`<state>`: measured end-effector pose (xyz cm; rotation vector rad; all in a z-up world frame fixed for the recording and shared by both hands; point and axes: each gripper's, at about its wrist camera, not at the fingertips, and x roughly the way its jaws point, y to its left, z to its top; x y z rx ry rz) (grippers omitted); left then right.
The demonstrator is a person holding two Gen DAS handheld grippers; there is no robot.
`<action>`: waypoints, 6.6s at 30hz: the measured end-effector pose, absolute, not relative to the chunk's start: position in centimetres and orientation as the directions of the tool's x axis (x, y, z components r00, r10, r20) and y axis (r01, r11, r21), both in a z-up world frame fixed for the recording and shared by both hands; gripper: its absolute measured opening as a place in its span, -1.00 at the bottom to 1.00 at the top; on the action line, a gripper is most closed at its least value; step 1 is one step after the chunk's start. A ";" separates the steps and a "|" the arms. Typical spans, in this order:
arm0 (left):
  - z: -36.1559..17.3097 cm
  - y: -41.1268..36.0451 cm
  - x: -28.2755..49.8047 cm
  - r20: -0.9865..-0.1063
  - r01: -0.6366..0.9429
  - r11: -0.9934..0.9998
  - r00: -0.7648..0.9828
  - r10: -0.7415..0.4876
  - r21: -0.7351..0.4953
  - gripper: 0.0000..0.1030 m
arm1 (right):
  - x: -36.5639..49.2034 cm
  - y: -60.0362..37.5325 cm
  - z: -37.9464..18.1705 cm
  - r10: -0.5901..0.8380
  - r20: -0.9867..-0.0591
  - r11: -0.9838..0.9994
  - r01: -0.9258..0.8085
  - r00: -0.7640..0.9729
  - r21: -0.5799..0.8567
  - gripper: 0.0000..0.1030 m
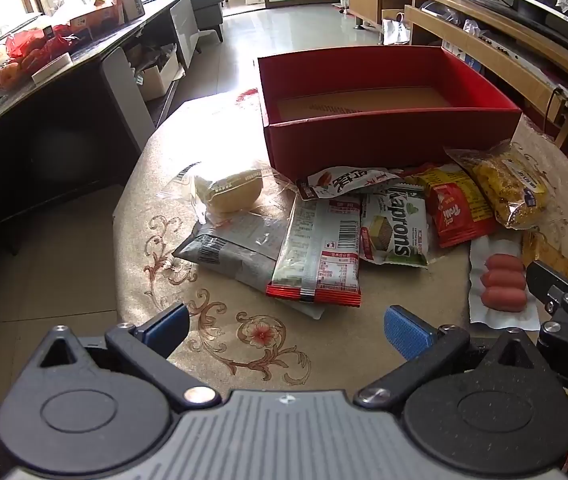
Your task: Organize snacks
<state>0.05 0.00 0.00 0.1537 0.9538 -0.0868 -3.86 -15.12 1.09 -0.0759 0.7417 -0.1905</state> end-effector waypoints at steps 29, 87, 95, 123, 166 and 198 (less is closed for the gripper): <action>-0.5 0.3 0.4 -0.825 0.133 0.988 0.566 -0.009 0.080 0.97 | -3.7 -15.2 0.9 -0.210 -0.674 0.978 0.153 0.708 -0.144 1.00; -0.4 0.4 0.6 -0.841 0.140 0.990 0.539 -0.050 0.031 0.94 | -3.1 -15.5 0.0 -0.182 -0.718 0.983 0.150 0.672 -0.108 1.00; -0.5 0.5 0.6 -0.843 0.138 0.990 0.535 -0.053 0.025 0.92 | -3.0 -15.4 -0.1 -0.175 -0.723 0.984 0.146 0.668 -0.102 1.00; -2.8 -0.8 9.0 -0.894 0.215 0.977 0.441 -0.085 0.013 0.77 | 4.6 -17.5 1.4 -0.019 -0.788 0.986 0.141 0.615 0.086 0.89; -1.5 -1.3 5.2 -0.910 0.336 0.939 0.364 -0.198 -0.070 -0.52 | 5.8 -25.9 0.7 -0.010 -0.839 0.946 0.277 0.544 0.169 0.85; -3.9 -4.4 5.8 -0.939 0.216 0.971 0.299 -0.168 -0.105 0.54 | 8.9 -21.2 -2.8 -0.052 -0.894 0.999 0.023 0.446 -0.047 0.54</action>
